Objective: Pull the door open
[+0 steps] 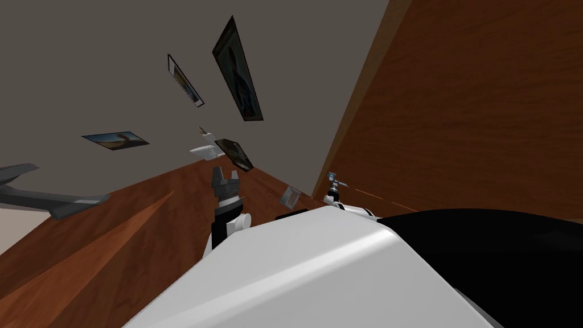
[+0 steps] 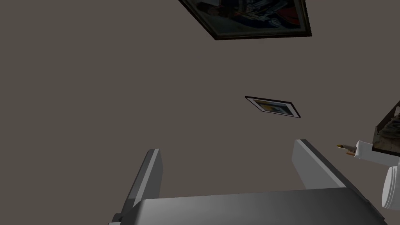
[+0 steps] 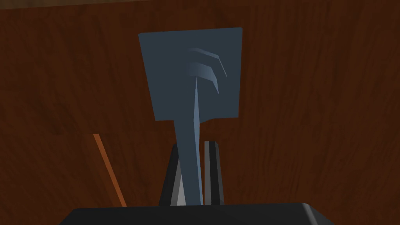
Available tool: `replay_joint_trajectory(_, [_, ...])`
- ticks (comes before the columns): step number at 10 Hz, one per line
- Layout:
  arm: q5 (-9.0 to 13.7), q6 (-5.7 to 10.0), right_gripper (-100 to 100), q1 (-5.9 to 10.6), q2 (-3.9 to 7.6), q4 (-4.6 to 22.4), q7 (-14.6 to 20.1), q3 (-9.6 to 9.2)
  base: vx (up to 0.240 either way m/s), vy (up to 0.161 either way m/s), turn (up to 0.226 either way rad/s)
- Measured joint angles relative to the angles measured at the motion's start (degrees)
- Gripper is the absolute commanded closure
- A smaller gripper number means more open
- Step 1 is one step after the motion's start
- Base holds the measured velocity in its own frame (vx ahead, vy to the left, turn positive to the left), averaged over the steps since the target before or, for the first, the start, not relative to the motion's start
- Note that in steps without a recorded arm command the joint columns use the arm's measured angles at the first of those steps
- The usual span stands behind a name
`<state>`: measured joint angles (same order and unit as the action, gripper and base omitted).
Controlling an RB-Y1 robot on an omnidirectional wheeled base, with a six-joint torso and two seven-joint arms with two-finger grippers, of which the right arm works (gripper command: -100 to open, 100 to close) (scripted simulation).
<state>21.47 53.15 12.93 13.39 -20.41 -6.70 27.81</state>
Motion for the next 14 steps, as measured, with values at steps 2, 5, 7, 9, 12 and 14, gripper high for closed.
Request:
replay_joint_trajectory(2, [-0.1,-0.23,100,-0.16,-0.14,0.2,-0.1,-0.06,-0.013,0.007,0.003])
replay_joint_trajectory(5, [-0.1,-0.19,100,-0.07,0.00,0.1,-0.1,-0.10,-0.088,0.043,0.006])
replay_joint_trajectory(7, [-0.1,-0.59,100,-0.41,-0.24,-1.1,-0.2,-0.16,-0.192,0.076,0.009])
replay_joint_trajectory(9, [-0.3,0.04,100,0.21,0.00,0.8,0.4,-0.49,-0.188,0.097,0.004])
replay_joint_trajectory(12, [-0.6,-0.28,100,-0.22,-0.08,0.1,0.7,-0.85,-0.215,0.076,0.013])
replay_joint_trajectory(14, [-0.9,-0.51,100,-0.46,0.02,-0.3,1.1,-1.28,-0.213,0.065,0.022])
